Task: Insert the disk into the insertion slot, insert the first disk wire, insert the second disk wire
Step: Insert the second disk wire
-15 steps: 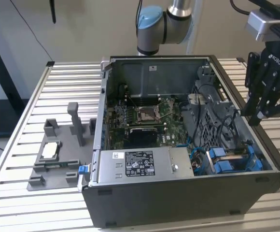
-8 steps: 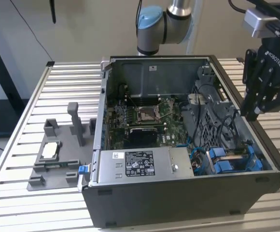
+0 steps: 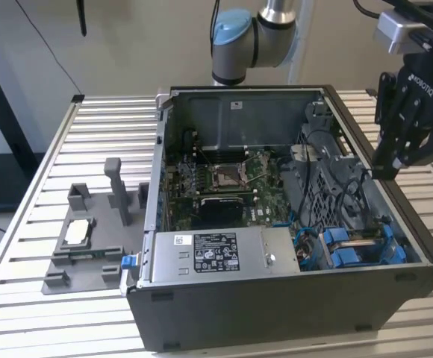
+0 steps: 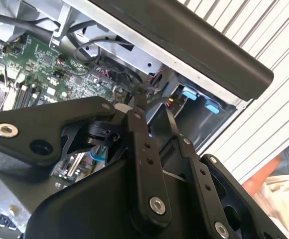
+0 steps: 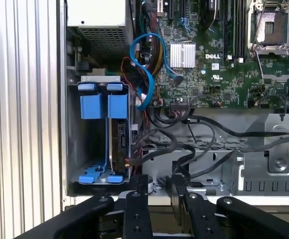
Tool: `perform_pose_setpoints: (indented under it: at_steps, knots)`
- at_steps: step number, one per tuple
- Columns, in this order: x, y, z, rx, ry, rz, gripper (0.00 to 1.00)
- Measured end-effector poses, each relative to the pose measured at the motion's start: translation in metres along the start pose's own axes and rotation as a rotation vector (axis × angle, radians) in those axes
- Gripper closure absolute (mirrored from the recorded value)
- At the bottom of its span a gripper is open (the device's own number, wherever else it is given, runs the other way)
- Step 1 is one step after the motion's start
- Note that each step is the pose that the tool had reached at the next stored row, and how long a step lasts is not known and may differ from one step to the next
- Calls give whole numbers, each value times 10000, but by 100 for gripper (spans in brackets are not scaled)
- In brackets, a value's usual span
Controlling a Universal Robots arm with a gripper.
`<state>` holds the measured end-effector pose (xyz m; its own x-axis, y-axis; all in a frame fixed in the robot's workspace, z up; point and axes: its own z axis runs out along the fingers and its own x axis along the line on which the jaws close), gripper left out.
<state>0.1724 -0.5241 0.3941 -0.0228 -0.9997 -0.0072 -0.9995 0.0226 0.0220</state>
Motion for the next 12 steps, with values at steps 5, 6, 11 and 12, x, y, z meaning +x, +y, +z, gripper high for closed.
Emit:
perform_pose_setpoints:
  at_steps: [5, 6, 11, 12]
  knots:
    - [-55, -40, 13, 0, -1, 0, 67]
    - [-64, -46, 17, 0, -2, 0, 67]
    - [-84, -61, 44, 0, -4, 1, 67]
    - [-86, -62, 50, 0, -2, 1, 67]
